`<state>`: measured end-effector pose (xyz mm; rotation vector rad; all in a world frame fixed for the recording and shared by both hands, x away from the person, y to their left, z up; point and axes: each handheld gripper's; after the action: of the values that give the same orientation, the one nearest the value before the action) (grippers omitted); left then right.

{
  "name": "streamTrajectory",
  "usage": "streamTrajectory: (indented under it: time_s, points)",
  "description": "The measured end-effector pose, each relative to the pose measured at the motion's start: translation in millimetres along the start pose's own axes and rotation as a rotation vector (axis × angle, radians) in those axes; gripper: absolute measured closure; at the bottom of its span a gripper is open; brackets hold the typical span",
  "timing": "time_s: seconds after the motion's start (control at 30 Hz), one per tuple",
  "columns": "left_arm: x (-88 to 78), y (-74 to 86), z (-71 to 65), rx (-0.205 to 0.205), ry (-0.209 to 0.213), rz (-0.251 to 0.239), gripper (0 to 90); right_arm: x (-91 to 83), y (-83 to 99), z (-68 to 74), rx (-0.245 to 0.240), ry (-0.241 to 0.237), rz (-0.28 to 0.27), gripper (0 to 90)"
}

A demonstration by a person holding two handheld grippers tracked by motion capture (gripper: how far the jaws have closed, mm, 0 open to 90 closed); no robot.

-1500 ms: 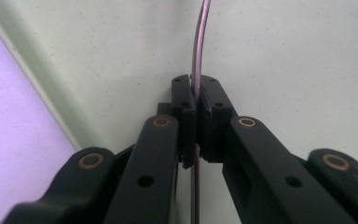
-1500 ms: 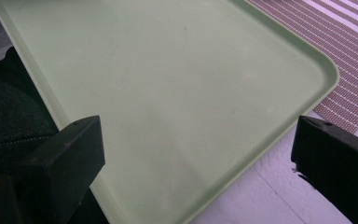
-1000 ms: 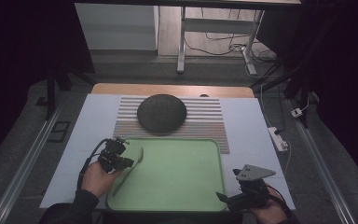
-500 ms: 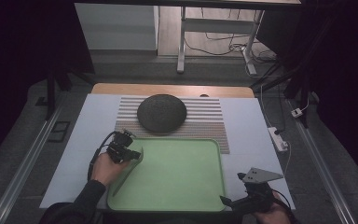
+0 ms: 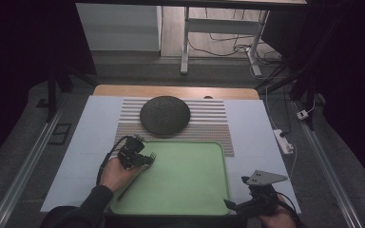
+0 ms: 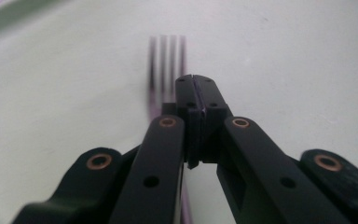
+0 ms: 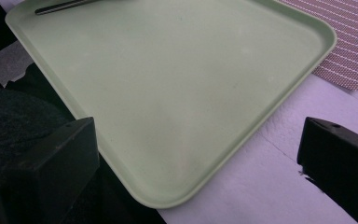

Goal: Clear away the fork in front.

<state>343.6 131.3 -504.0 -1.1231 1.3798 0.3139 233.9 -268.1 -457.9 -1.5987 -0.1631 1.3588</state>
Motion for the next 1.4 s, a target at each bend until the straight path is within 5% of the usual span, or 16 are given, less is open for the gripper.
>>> streamTrajectory:
  time_s: [0.2, 0.37, 1.0, 1.27, 1.4]
  points:
    - [12.8, -1.0, -9.2, 0.028, -0.023, 0.046, 88.6, 0.0, 0.0, -0.3, 0.0, -0.003, 0.004, 0.0]
    - [11.8, -0.3, -6.9, 0.035, -0.062, 0.038, 88.6, 0.0, -0.1, -0.5, 0.0, -0.007, 0.008, 0.0]
    - [-5.5, 13.7, 43.3, -0.123, -0.096, 0.047, 88.5, 0.9, -0.2, -1.2, 0.002, -0.017, 0.014, 0.0]
    - [-10.3, 17.8, 50.8, -0.156, -0.076, 0.025, 83.8, 1.7, -0.4, -0.9, -0.001, -0.025, 0.02, 0.0]
    - [-26.3, 19.6, 43.9, -0.129, -0.063, -0.065, 74.1, 1.2, -0.4, -0.7, -0.001, -0.021, 0.016, 0.0]
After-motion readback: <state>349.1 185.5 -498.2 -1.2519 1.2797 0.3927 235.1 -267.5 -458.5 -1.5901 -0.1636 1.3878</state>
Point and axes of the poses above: each handheld gripper's, and its own axes: x roughly forward along the jaws, y roughly out of its underside, z roughly to its left, and after that the axes turned 5 degrees about -y, right-handed
